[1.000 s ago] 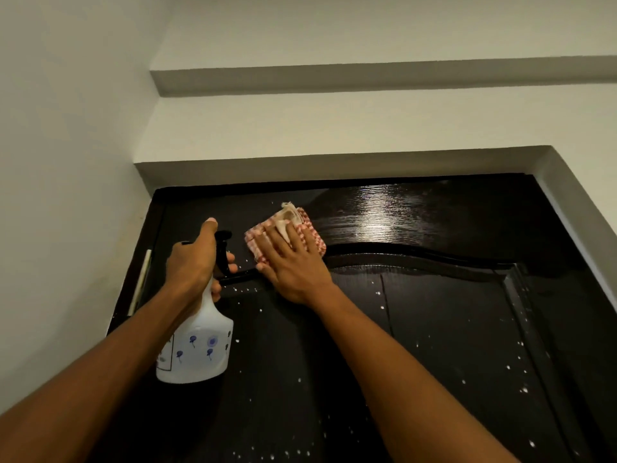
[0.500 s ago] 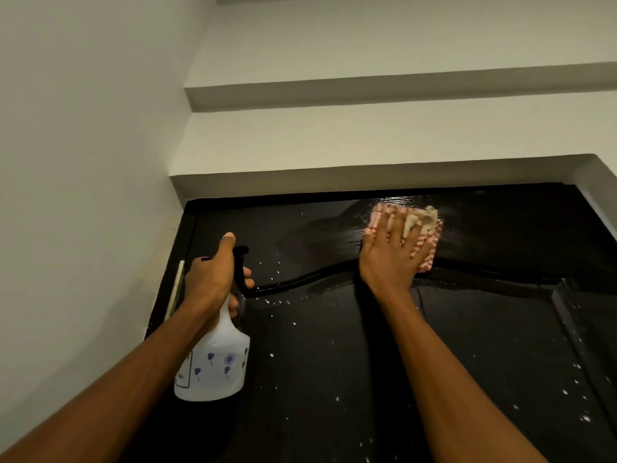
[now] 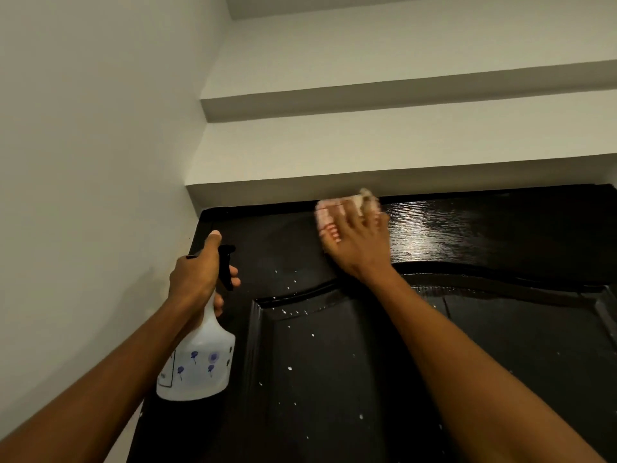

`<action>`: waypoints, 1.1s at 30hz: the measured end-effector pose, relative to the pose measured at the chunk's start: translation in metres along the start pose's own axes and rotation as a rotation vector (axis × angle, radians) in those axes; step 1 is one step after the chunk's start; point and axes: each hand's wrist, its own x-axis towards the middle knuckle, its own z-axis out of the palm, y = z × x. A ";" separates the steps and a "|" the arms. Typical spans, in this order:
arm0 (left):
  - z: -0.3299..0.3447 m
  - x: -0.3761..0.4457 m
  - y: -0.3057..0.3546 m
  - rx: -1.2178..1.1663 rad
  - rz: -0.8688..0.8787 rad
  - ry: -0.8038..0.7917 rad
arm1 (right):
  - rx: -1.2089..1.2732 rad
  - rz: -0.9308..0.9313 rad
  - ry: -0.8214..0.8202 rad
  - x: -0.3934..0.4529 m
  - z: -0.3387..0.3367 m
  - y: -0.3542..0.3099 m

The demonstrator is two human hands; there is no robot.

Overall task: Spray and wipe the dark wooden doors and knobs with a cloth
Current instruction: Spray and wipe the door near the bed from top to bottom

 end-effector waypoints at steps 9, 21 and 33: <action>-0.038 0.014 -0.014 -0.036 -0.012 -0.003 | 0.141 0.319 0.031 0.009 0.002 -0.029; -0.060 0.002 -0.034 0.064 -0.083 -0.202 | 0.006 -0.559 -0.150 -0.002 0.032 -0.181; -0.051 -0.045 -0.021 0.116 -0.065 -0.113 | 0.141 0.151 0.014 -0.069 0.012 -0.039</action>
